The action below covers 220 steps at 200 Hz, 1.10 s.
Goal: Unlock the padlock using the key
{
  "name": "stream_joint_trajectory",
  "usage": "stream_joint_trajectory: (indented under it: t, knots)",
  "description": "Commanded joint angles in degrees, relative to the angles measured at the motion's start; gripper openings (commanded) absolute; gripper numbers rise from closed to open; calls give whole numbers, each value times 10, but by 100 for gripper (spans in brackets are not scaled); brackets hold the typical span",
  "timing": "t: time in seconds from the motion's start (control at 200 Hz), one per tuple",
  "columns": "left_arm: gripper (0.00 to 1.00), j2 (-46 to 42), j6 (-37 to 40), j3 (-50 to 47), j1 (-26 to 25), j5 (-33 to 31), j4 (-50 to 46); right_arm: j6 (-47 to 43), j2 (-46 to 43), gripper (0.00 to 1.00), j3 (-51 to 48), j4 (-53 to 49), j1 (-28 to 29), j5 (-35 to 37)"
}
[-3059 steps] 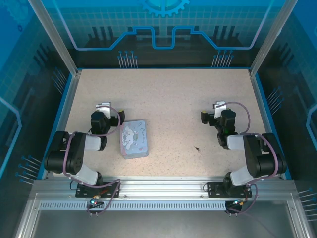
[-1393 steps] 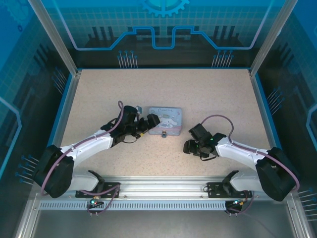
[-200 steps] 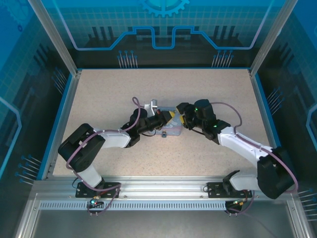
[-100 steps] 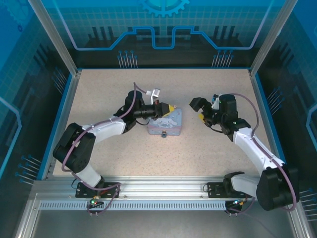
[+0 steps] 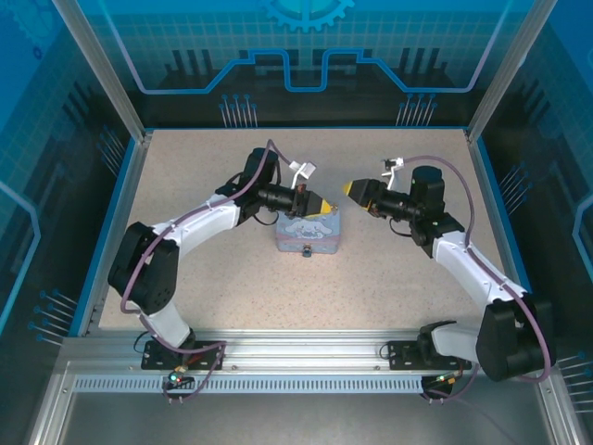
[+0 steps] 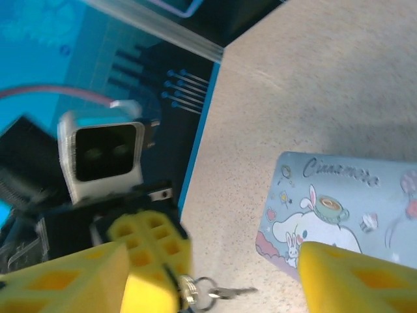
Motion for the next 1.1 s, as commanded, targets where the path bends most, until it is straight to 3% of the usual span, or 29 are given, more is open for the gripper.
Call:
stream_joint_trajectory:
  t: [0.0, 0.8, 0.96, 1.095]
  knots:
    - [0, 7, 19, 25, 3, 36, -23, -16, 11, 43, 6, 27, -1, -38]
    - [0, 25, 7, 49, 3, 35, -14, -29, 26, 25, -30, 56, 31, -73]
    - [0, 29, 6, 53, 3, 33, -16, -28, 24, 15, -39, 63, 31, -76]
    - [0, 32, 7, 53, 2, 24, -20, -26, 20, 0, -39, 67, 31, -85]
